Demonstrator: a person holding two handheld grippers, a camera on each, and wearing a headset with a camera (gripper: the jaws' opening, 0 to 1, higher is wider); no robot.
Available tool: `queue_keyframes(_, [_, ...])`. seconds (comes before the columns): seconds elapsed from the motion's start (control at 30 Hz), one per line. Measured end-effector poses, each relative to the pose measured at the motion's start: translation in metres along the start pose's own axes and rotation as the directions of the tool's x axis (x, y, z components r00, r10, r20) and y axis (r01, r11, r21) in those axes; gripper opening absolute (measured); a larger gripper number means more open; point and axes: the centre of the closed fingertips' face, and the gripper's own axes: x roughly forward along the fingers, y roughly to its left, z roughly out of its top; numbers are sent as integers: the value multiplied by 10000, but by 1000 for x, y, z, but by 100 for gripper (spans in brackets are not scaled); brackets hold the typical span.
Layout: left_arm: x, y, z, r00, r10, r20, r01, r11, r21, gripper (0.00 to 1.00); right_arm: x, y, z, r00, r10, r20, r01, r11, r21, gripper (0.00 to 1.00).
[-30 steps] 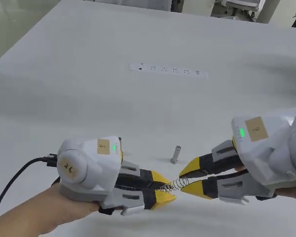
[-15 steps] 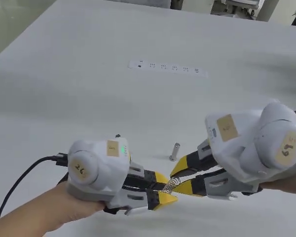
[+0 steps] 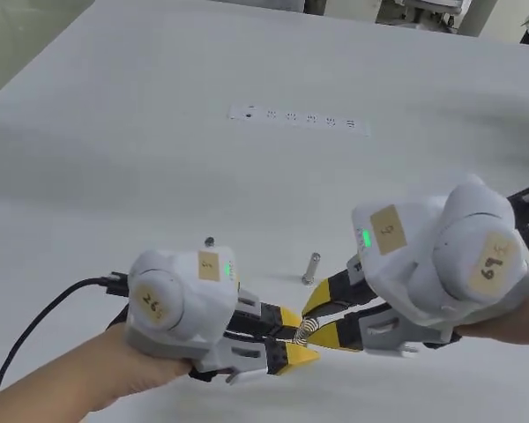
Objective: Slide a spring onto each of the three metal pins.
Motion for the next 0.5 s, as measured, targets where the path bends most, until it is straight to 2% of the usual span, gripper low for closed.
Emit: queue_keyframes(0.5, [0, -1, 2, 9999, -11, 109, 11, 10000, -33, 2, 0, 0, -1, 9999, 88, -74, -87, 9997, 236, 6])
